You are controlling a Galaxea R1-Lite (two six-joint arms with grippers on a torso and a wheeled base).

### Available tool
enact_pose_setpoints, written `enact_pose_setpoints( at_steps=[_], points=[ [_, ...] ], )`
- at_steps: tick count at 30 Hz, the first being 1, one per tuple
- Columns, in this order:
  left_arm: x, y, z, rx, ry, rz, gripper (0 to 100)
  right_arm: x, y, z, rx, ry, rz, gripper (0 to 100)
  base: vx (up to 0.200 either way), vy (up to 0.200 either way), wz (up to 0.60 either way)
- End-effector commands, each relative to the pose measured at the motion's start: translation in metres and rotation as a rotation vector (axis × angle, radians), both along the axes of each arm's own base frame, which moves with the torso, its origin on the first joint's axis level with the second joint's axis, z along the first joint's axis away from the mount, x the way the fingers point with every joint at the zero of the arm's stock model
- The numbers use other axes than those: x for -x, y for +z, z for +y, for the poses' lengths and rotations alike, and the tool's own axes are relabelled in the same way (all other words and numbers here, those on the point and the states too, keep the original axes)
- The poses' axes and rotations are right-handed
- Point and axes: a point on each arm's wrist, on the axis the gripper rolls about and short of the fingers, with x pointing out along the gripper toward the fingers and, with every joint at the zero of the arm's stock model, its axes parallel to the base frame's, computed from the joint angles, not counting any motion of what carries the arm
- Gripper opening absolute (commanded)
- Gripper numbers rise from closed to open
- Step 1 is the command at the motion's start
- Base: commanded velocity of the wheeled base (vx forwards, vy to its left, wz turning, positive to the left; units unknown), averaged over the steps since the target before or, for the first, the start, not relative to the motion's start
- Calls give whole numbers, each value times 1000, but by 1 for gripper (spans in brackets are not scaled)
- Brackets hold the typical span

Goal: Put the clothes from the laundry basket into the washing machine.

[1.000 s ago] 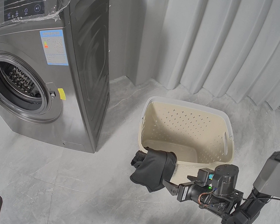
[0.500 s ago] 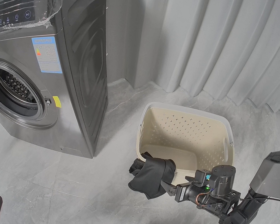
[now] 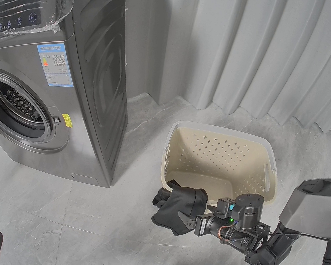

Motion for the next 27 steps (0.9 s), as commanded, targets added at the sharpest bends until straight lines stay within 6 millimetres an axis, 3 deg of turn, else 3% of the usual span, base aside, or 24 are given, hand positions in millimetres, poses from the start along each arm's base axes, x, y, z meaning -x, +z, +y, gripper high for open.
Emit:
enact_pose_setpoints(
  at_steps=[1, 18, 19, 27],
  points=[
    [0, -5, 0, 0, 1, 6, 100, -9, -7, 3, -1, -3, -2, 100, 0, 0, 0],
    [-1, -5, 0, 0, 1, 8, 100, -29, -13, 7, 0, -8, -45, 100, 0, 0, 0],
    [-1, -5, 0, 0, 1, 8, 100, -29, -12, 7, -2, -8, -51, 0, 0, 0, 0],
    [0, -5, 0, 0, 1, 6, 100, -29, -7, 4, -9, -13, -68, 0, 0, 0, 0]
  ],
)
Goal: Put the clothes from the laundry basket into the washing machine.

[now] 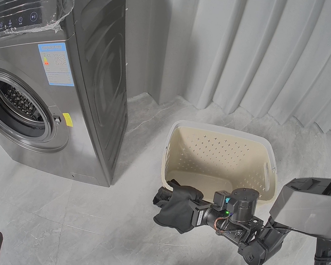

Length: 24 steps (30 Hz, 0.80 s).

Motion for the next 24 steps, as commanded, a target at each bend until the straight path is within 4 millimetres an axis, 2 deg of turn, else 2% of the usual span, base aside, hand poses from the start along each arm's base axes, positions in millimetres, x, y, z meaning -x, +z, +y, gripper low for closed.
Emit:
enact_pose_setpoints(
  at_steps=[1, 7, 24],
  points=[
    [-1, -5, 0, -1, -1, 8, 100, 2, 4, -2, -2, -1, -2, 0, 0, 0, 0],
    [0, -5, 0, -1, 0, 6, 100, 10, 17, -6, -12, 1, -18, 0, 0, 0, 0],
    [-1, -5, 0, 1, -1, 8, 100, 62, 105, -34, -121, -2, -175, 0, 0, 0, 0]
  ],
)
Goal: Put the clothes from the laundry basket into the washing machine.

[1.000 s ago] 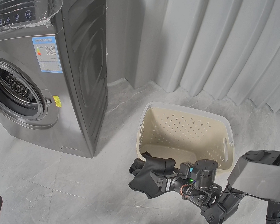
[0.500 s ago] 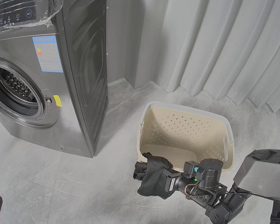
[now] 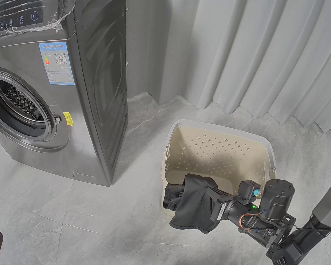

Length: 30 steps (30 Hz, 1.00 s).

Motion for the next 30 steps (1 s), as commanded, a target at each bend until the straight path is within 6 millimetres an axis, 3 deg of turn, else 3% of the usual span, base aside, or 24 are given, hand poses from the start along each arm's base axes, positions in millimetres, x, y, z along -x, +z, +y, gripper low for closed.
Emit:
enact_pose_setpoints(
  at_steps=[1, 9, 10, 12, 25, 30],
  points=[
    [0, -5, 0, 1, -1, 6, 100, 23, 42, -13, -64, 1, -100, 0, 0, 0, 0],
    [-1, -5, 0, 1, -1, 8, 100, 61, 85, -24, -155, 7, -215, 0, 0, 0, 0],
    [0, -5, 0, 1, -1, 6, 100, 73, 99, -27, -193, 14, -253, 0, 0, 0, 0],
    [-1, -5, 0, -1, -1, 8, 100, 82, 109, -32, -217, 24, -285, 0, 0, 0, 0],
    [0, -5, 0, 1, -1, 6, 100, 112, 137, -45, -260, 83, -363, 0, 0, 0, 0],
    [0, -5, 0, 2, -1, 6, 100, 114, 142, -46, -268, 94, -379, 0, -40, 0, 0]
  ],
)
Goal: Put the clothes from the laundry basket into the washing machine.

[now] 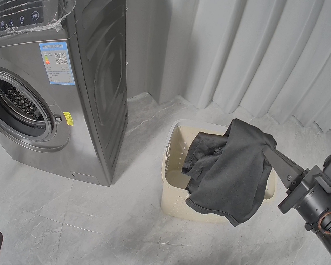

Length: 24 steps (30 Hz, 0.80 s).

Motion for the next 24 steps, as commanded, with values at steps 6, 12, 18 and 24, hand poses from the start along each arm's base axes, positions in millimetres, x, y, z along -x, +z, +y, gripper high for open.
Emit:
enact_pose_setpoints(
  at_steps=[6, 12, 18, 24],
  points=[
    [-1, -5, 0, 4, -2, 8, 100, 7, 9, -4, -25, 12, -37, 0, -200, 0, 0],
    [0, -5, 0, 1, -2, 6, 100, 7, 12, -4, -34, 15, -49, 0, -167, 0, 0],
    [0, -5, 0, 4, -2, 6, 100, 6, 13, -2, -37, 26, -53, 0, 0, 0, 0],
    [-1, -5, 0, 5, -2, 8, 100, 6, 12, -1, -37, 34, -51, 0, 0, 133, 0]
  ],
)
